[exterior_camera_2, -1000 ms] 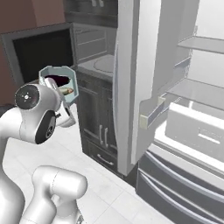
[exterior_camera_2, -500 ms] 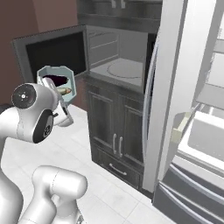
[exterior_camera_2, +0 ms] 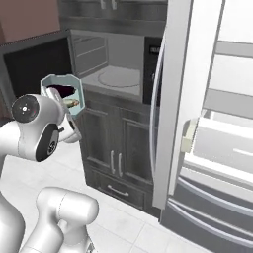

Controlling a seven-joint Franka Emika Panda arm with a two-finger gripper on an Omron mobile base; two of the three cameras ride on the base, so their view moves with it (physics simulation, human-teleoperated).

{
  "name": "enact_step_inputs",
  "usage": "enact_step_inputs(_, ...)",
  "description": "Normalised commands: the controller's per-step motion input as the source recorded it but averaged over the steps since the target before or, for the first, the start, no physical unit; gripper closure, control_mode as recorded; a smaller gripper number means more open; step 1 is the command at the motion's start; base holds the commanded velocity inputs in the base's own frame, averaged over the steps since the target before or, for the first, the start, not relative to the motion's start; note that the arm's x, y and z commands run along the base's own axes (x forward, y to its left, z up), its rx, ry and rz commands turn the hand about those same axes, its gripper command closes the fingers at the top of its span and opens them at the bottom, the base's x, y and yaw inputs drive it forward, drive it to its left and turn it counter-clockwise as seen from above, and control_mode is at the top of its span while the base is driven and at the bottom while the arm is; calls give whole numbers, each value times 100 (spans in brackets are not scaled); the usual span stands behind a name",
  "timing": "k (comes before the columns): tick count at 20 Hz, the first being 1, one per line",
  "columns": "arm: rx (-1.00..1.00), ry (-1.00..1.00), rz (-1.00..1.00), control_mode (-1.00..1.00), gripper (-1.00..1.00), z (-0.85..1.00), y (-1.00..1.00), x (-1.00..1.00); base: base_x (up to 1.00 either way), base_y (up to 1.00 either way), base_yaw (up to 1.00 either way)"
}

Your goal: Place the tupperware containing the fish and eggplant meal in the microwave. Close the microwave door and press the start button to reheat the meal.

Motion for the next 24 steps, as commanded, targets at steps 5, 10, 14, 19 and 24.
enact_step_inputs(5,0,0,0,100,100,0,0,0,39,28,-34)
enact_step_inputs(10,0,0,0,100,100,0,0,0,42,45,-28)
enact_step_inputs(14,0,0,0,100,100,0,0,0,46,56,-16)
enact_step_inputs(19,0,0,0,100,100,0,0,0,55,47,-9)
enact_step_inputs(24,0,0,0,100,100,0,0,0,52,10,-7)
